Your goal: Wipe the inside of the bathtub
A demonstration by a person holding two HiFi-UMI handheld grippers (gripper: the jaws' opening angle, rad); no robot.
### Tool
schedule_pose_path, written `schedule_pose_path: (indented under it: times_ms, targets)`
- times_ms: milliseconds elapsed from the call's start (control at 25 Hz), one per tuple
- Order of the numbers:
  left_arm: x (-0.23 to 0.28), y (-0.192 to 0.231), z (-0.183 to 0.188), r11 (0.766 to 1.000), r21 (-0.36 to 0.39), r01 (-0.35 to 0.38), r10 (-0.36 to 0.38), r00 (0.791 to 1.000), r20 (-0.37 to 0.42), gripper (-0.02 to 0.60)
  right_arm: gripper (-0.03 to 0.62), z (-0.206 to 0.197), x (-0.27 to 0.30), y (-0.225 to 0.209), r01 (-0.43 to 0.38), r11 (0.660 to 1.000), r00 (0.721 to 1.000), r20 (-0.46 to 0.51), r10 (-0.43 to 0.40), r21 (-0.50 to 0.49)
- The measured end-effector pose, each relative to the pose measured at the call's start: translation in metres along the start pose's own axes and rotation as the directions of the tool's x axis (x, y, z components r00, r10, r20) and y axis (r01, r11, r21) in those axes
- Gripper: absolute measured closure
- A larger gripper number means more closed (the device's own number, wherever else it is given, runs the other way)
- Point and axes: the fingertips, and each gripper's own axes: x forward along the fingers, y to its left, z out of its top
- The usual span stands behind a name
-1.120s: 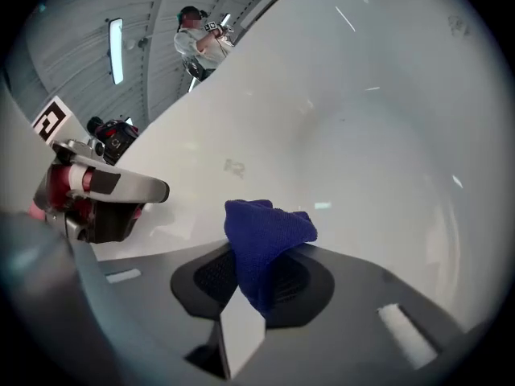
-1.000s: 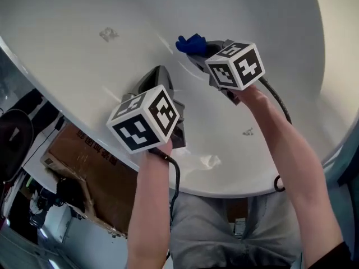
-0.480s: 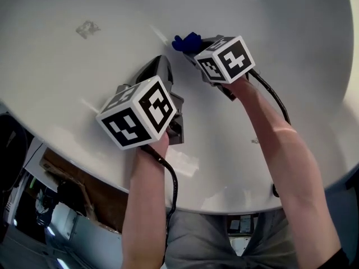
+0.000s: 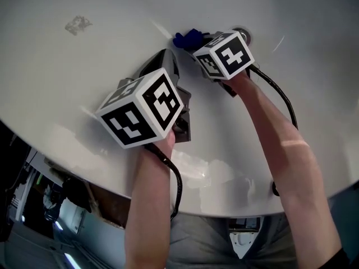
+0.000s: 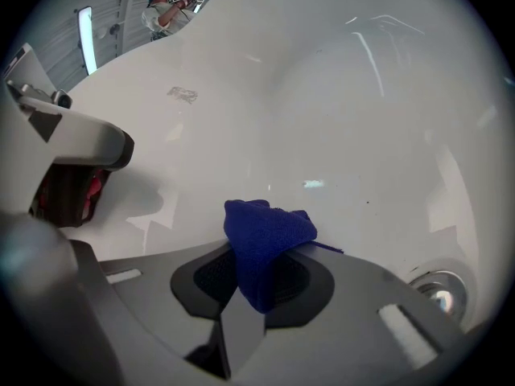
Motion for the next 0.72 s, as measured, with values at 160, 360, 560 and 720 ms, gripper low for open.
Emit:
schedule_pose_path:
  times_ms: [160,360,560,720]
  targets:
    - [-0.003,-0.002,0.001,1.000,-0.003,0.005,-0.005,1.000,0.002,0.578,0.523,-0.014,0.004,0.006,-0.022,1.000,0.999,-0.038,0.022,0.016]
    - [-0.011,-0.002,0.001,1.000,0.006,0.008,-0.008,1.000,-0.018,0.578,0.523,-0.033,0.001,0.024,-0.025,0.999,0.995,-0.093,0.022,-0.034]
    - [-0.024,0.000,0.008,1.000,0.003,0.002,-0.002,1.000,0.002,0.578,0.523,-0.048,-0.006,0.043,-0.053,0.998,0.991,-0.126,0.046,-0.047]
    - [-0.037,0.001,0.014,1.000,0.002,-0.005,0.005,1.000,0.011,0.578,0.523,-0.055,-0.016,0.054,-0.052,0.995,0.987,-0.157,0.039,-0.086]
